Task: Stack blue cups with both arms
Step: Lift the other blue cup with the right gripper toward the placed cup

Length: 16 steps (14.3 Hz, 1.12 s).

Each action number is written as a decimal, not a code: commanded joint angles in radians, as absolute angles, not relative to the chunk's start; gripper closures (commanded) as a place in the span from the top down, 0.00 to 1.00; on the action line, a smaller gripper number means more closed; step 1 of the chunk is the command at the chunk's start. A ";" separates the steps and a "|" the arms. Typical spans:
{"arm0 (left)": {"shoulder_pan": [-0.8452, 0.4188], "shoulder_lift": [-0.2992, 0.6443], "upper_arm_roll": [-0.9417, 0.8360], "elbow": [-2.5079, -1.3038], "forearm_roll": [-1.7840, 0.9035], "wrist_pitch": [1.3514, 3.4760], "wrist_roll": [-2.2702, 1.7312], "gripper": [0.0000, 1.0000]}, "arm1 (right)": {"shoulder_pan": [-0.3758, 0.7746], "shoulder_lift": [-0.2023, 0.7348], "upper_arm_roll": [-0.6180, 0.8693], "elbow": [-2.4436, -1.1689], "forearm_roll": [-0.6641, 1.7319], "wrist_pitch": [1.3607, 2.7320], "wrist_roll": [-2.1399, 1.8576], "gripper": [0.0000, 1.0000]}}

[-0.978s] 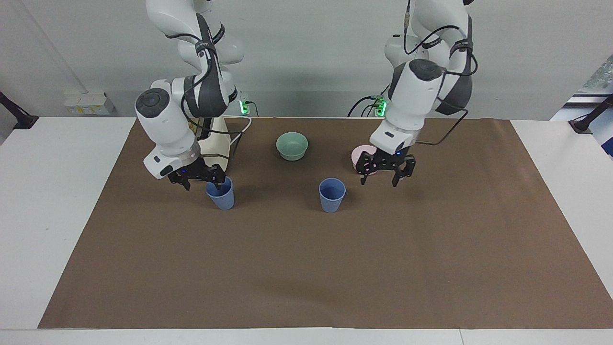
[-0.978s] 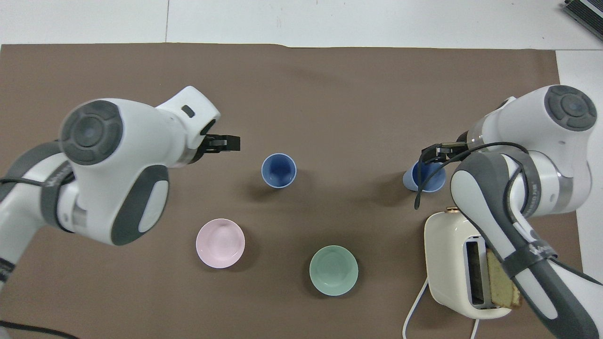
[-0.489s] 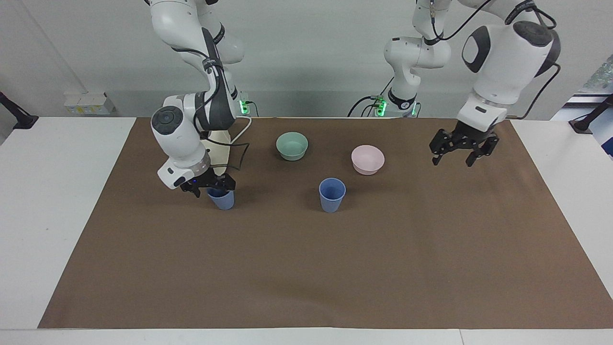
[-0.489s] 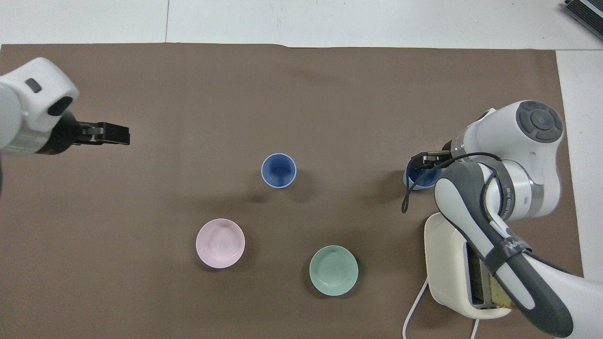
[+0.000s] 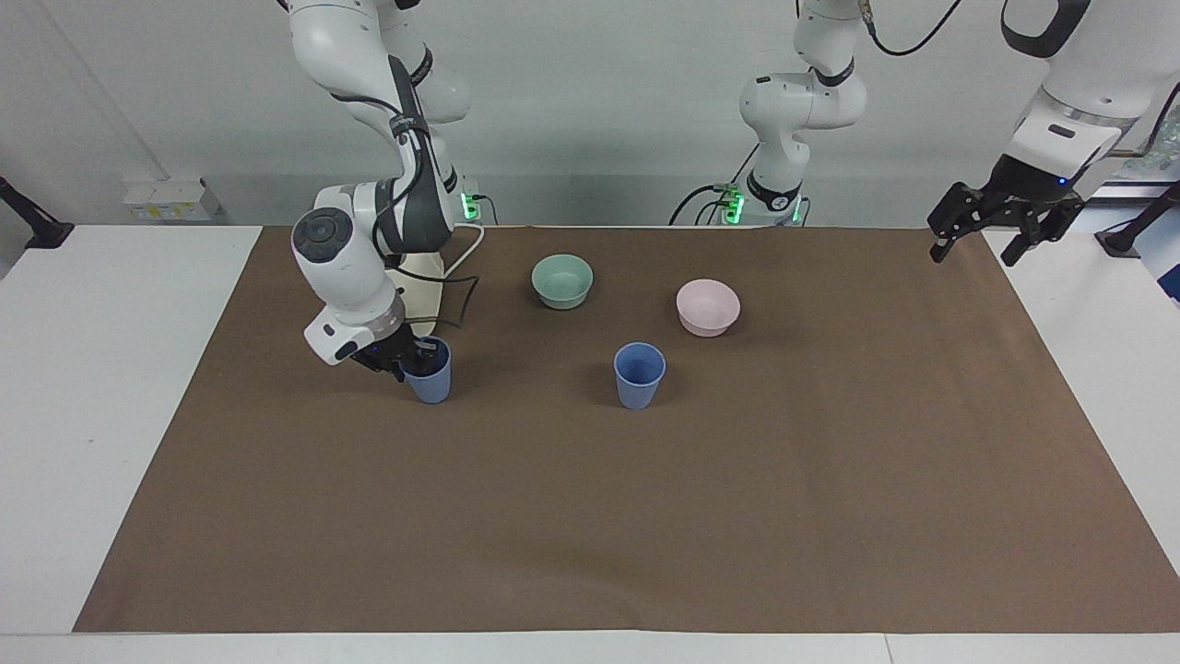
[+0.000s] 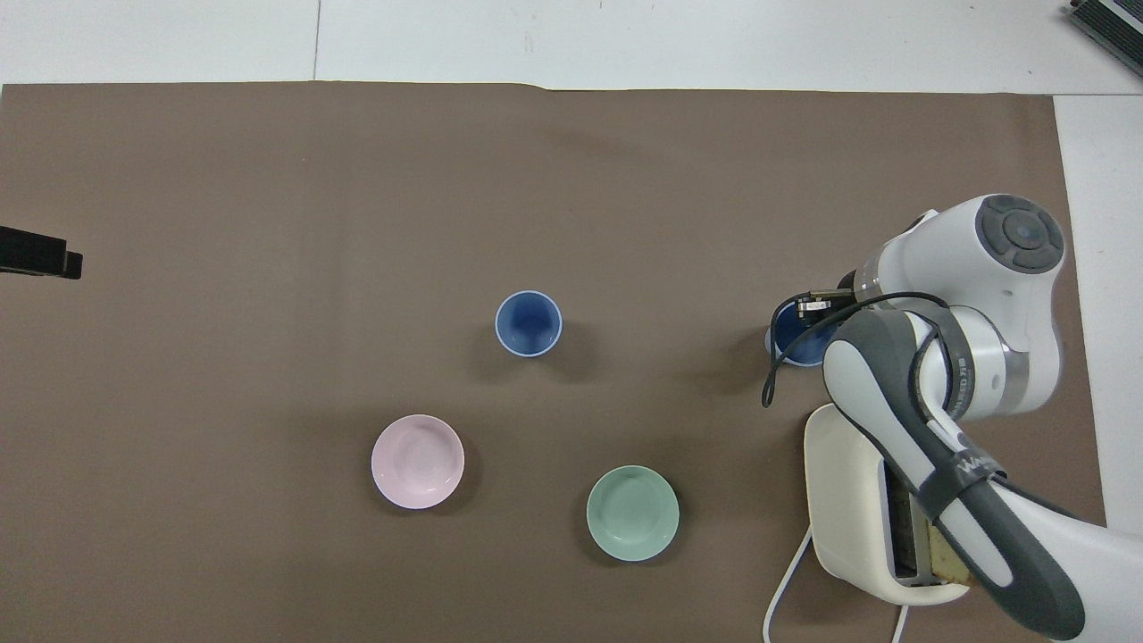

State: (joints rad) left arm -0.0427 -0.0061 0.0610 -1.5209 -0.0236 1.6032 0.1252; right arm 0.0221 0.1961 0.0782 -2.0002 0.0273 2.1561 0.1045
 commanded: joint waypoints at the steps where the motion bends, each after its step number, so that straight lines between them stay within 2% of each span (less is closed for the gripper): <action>1: -0.029 0.018 0.049 -1.471 0.011 1.560 0.144 1.00 | 0.021 0.184 0.081 -1.950 0.034 2.077 0.130 0.00; 4: -0.026 0.009 0.049 -1.483 0.006 1.536 0.146 1.00 | 0.049 0.186 0.087 -1.774 0.034 1.904 0.280 0.00; 6: -0.026 -0.003 0.049 -1.506 0.005 1.534 0.144 1.00 | 0.112 0.207 0.087 -1.659 0.038 1.843 0.430 0.00; 9: -0.026 -0.029 0.049 -1.546 -0.002 1.537 0.138 1.00 | 0.225 0.264 0.087 -1.550 0.028 1.838 0.664 0.00; 13: -0.026 -0.028 0.049 -1.542 -0.002 1.537 0.147 1.00 | 0.378 0.305 0.084 -1.453 0.017 1.848 0.761 0.00; 16: -0.028 -0.025 0.049 -1.536 -0.002 1.539 0.144 1.00 | 0.474 0.382 0.080 -1.356 0.009 1.842 0.833 0.00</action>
State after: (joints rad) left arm -0.0409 -0.0047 0.0600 -1.5191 -0.0125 1.5421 0.1318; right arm 0.4346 0.3094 0.0864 -1.4543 0.0237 1.8569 0.7863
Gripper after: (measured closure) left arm 0.000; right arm 0.960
